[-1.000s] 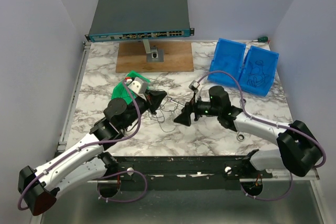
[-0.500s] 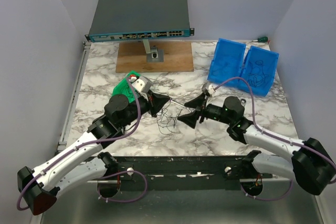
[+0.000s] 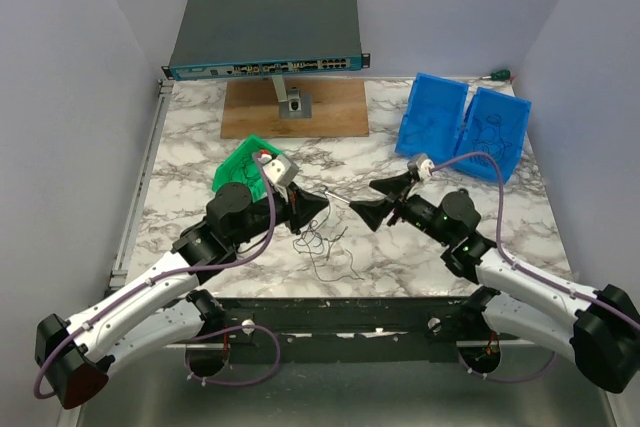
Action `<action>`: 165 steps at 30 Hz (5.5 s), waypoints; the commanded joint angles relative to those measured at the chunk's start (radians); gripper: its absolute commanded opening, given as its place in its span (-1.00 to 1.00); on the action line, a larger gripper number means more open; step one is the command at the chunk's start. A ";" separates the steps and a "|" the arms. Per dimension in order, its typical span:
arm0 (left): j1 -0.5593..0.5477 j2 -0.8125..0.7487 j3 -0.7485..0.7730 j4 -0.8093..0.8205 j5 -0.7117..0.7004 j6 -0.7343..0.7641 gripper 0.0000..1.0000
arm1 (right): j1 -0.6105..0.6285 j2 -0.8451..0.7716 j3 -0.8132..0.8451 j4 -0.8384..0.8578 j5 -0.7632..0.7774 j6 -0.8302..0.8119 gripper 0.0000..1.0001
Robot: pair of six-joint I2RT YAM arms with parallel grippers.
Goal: Untangle the cables
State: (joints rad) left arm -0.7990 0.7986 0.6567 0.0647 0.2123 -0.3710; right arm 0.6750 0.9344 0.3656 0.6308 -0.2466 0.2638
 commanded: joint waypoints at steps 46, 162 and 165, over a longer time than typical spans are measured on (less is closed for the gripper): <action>-0.002 -0.225 -0.010 -0.034 -0.118 -0.008 -1.00 | 0.170 0.265 0.154 -0.171 0.477 0.037 -0.98; 0.606 0.368 0.268 -0.472 -0.507 -0.378 0.97 | -0.261 0.193 0.244 -0.571 0.175 0.255 -0.99; 0.606 0.297 0.235 -0.458 -0.483 -0.376 0.97 | -0.261 0.213 0.258 -0.577 0.157 0.251 -0.99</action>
State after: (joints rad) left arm -0.1963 1.1870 0.9318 -0.4114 -0.3275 -0.7559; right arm 0.4149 1.1217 0.5812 0.0658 -0.0452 0.5224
